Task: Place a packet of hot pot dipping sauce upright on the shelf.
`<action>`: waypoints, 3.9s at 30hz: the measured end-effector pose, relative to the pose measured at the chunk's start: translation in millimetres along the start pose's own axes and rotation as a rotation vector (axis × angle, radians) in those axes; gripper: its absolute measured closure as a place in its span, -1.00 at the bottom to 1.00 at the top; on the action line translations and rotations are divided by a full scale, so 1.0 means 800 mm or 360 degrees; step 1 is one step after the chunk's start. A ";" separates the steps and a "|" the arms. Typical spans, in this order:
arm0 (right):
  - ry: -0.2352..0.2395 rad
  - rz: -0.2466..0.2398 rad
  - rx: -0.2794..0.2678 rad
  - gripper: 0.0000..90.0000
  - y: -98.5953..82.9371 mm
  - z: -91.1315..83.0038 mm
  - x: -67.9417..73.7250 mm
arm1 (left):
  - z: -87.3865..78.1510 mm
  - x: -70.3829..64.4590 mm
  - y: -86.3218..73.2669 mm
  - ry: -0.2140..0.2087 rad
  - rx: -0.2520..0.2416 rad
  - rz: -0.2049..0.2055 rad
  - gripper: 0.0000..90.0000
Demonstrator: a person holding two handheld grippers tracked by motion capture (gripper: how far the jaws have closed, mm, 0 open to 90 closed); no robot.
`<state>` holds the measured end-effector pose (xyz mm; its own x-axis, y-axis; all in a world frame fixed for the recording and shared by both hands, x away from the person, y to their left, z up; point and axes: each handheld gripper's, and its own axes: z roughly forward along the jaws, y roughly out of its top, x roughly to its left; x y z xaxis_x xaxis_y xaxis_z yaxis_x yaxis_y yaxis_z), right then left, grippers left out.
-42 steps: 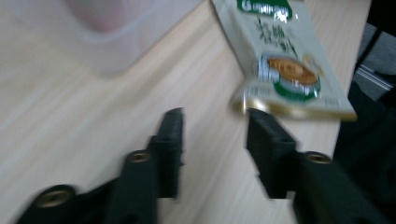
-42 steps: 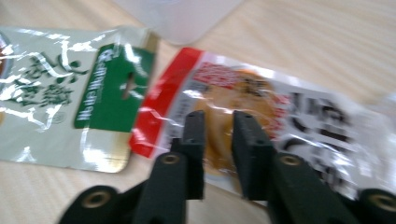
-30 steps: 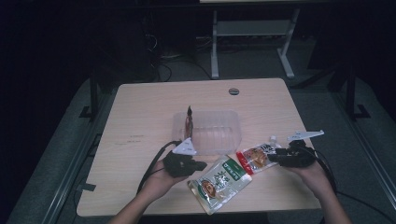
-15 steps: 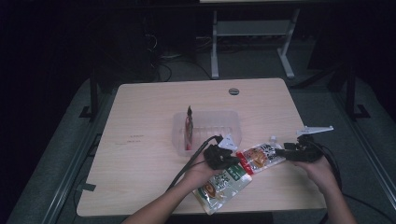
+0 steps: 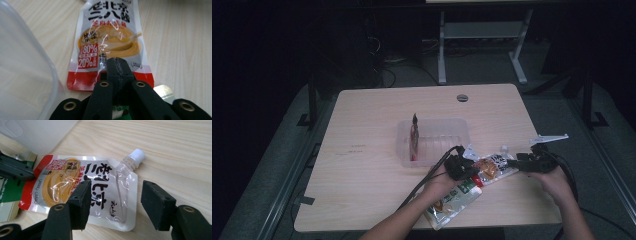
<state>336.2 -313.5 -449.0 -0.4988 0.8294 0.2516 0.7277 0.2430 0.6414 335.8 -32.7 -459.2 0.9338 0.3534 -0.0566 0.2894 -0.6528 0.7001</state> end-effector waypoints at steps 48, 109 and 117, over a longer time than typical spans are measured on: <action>0.0400 0.0034 0.0029 0.96 0.005 0.023 -0.027 | 0.007 0.009 0.002 -0.0036 0.0134 -0.0076 1.00; 0.0361 -0.0122 -0.0511 1.00 0.080 -0.077 0.032 | -0.241 0.042 -0.158 -0.0017 0.0002 -0.0145 -0.22; 0.0372 -0.0122 -0.0560 1.00 0.097 -0.082 0.041 | -0.274 0.057 -0.209 0.0102 -0.0012 -0.0263 -0.25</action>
<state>345.0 -300.4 -343.4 -0.6680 0.6695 0.3248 0.4992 0.0796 0.8628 283.6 239.6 -422.9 0.8582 0.4977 -0.1260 0.4362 -0.5774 0.6902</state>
